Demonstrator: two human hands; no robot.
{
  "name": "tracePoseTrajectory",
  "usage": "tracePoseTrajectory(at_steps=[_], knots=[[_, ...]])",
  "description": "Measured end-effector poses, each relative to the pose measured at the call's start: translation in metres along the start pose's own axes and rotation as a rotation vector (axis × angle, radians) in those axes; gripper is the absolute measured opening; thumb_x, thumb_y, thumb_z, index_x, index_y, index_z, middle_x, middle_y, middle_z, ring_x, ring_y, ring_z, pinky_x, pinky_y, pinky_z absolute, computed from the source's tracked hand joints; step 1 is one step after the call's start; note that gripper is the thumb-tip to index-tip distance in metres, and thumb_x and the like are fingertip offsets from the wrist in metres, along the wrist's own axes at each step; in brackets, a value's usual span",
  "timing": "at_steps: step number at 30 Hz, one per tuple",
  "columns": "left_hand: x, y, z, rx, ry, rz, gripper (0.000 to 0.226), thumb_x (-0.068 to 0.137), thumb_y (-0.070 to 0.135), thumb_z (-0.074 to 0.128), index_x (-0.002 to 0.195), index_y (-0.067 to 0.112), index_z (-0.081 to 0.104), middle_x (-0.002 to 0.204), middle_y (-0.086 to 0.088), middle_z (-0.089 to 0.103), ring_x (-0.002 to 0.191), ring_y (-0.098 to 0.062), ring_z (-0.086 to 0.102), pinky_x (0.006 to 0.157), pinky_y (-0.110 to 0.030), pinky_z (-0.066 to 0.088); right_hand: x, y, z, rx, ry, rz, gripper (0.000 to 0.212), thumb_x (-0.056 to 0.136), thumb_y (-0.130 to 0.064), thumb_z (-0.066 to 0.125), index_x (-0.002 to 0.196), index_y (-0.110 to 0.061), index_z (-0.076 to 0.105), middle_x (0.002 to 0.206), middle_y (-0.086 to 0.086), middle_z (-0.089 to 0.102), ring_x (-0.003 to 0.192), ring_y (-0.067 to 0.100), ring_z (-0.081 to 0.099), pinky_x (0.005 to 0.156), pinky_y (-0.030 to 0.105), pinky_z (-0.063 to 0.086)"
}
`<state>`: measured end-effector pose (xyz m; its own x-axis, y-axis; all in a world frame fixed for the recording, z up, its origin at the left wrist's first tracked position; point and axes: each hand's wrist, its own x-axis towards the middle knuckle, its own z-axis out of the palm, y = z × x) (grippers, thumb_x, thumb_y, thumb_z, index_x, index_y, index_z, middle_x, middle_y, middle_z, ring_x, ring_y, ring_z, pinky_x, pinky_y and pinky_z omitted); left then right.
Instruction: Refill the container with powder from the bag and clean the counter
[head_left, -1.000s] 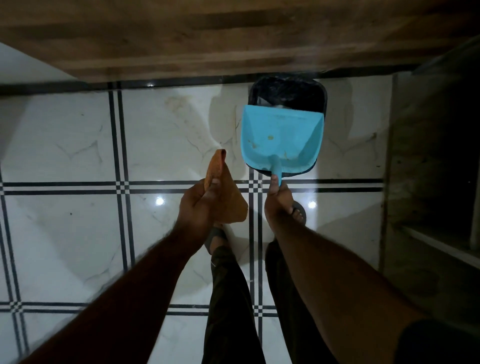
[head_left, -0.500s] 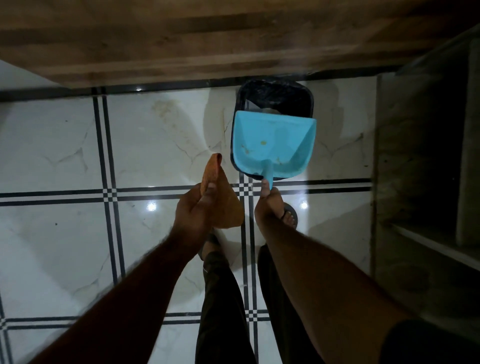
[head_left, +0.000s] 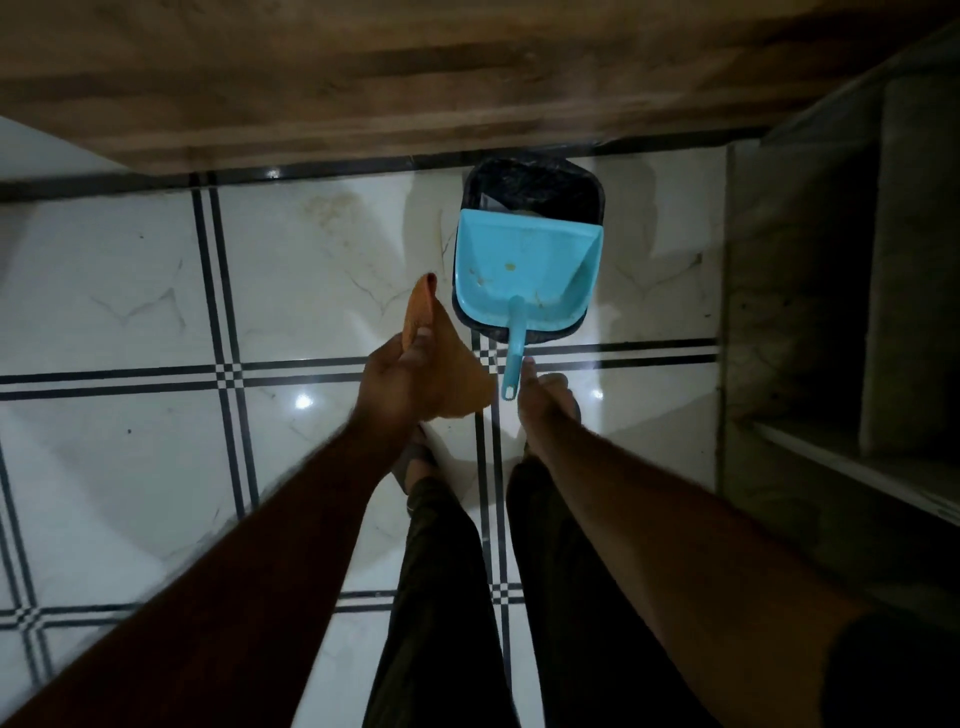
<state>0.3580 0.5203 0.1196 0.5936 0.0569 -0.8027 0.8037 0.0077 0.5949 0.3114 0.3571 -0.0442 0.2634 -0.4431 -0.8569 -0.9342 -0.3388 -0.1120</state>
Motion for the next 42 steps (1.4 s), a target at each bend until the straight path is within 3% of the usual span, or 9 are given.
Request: tracePoseTrajectory(at_steps=[4, 8, 11, 14, 19, 24, 29, 34, 42], knots=[[-0.052, 0.059, 0.014, -0.187, -0.1, -0.025, 0.064, 0.093, 0.055, 0.059, 0.146, 0.019, 0.061, 0.138, -0.005, 0.075, 0.132, -0.033, 0.068, 0.09, -0.04, 0.064, -0.078, -0.026, -0.066, 0.748, -0.375, -0.057, 0.065, 0.107, -0.07, 0.031, 0.119, -0.019, 0.07, 0.115, 0.003, 0.078, 0.126, 0.032, 0.068, 0.11, 0.046, 0.051], [-0.095, 0.105, 0.036, -0.156, -0.168, -0.001, 0.068, 0.086, 0.044, 0.075, 0.144, 0.01, 0.065, 0.139, -0.025, 0.07, 0.129, -0.045, 0.068, 0.11, -0.06, 0.054, -0.166, -0.047, -0.166, 0.946, -0.657, -0.286, 0.089, 0.098, -0.078, 0.034, 0.14, -0.005, 0.065, 0.132, 0.019, 0.073, 0.124, 0.036, 0.069, 0.104, 0.05, 0.052], [-0.138, 0.152, 0.069, -0.052, -0.227, 0.043, 0.055, 0.092, 0.003, 0.067, 0.144, 0.021, 0.066, 0.116, -0.024, 0.074, 0.106, -0.044, 0.071, 0.093, -0.049, 0.055, -0.231, -0.049, -0.236, 0.804, -0.478, -0.568, 0.03, 0.09, -0.037, 0.074, 0.096, -0.008, 0.073, 0.09, 0.014, 0.071, 0.081, 0.024, 0.067, 0.075, 0.039, 0.053], [-0.177, 0.189, 0.097, 0.028, -0.224, 0.094, 0.034, 0.073, 0.02, 0.072, 0.107, 0.017, 0.078, 0.101, -0.016, 0.077, 0.096, -0.039, 0.073, 0.09, -0.047, 0.057, -0.297, -0.05, -0.302, 0.823, -0.233, -0.619, 0.017, 0.085, -0.018, 0.076, 0.071, -0.019, 0.065, 0.07, 0.003, 0.061, 0.063, 0.014, 0.055, 0.054, 0.025, 0.044], [-0.229, 0.249, 0.154, 0.244, -0.341, 0.205, 0.07, 0.065, 0.039, 0.09, 0.126, 0.011, 0.069, 0.113, -0.021, 0.076, 0.102, -0.032, 0.077, 0.077, -0.051, 0.065, -0.369, -0.022, -0.404, 0.983, -0.039, -0.638, 0.026, 0.078, -0.013, 0.08, 0.091, -0.021, 0.059, 0.093, 0.013, 0.061, 0.078, 0.023, 0.063, 0.058, 0.033, 0.052], [-0.293, 0.295, 0.243, 0.517, -0.464, 0.361, 0.014, 0.098, 0.013, 0.066, 0.11, 0.018, 0.07, 0.111, -0.015, 0.077, 0.103, -0.028, 0.074, 0.098, -0.053, 0.062, -0.377, 0.013, -0.49, 1.265, 0.164, -0.578, 0.047, 0.072, 0.004, 0.078, 0.105, -0.021, 0.055, 0.088, 0.006, 0.062, 0.075, 0.019, 0.065, 0.053, 0.031, 0.054], [-0.317, 0.296, 0.336, 0.499, -0.536, 0.224, 0.029, 0.101, 0.007, 0.051, 0.123, 0.007, 0.069, 0.12, -0.026, 0.074, 0.113, -0.045, 0.071, 0.102, -0.068, 0.057, -0.343, 0.069, -0.558, 1.48, -0.152, -0.503, 0.054, 0.055, 0.009, 0.084, 0.104, -0.002, 0.063, 0.103, 0.023, 0.07, 0.096, 0.036, 0.074, 0.093, 0.065, 0.06], [-0.317, 0.278, 0.421, 0.533, -0.572, 0.262, 0.021, 0.105, 0.001, 0.053, 0.111, 0.004, 0.073, 0.107, -0.02, 0.078, 0.092, -0.029, 0.076, 0.072, -0.038, 0.064, -0.294, 0.124, -0.599, 1.389, 0.068, -0.265, 0.061, 0.052, 0.005, 0.089, 0.104, -0.011, 0.062, 0.117, 0.03, 0.072, 0.102, 0.039, 0.073, 0.091, 0.077, 0.055], [-0.276, 0.282, 0.52, 1.414, -0.307, 0.853, 0.044, 0.099, 0.037, 0.068, 0.137, 0.015, 0.066, 0.128, -0.009, 0.074, 0.124, -0.031, 0.067, 0.098, -0.033, 0.054, -0.241, 0.158, -0.667, 0.593, 0.623, -0.278, 0.055, 0.087, -0.032, 0.087, 0.131, -0.025, 0.054, 0.124, 0.0, 0.061, 0.105, 0.02, 0.062, 0.075, 0.035, 0.059]])
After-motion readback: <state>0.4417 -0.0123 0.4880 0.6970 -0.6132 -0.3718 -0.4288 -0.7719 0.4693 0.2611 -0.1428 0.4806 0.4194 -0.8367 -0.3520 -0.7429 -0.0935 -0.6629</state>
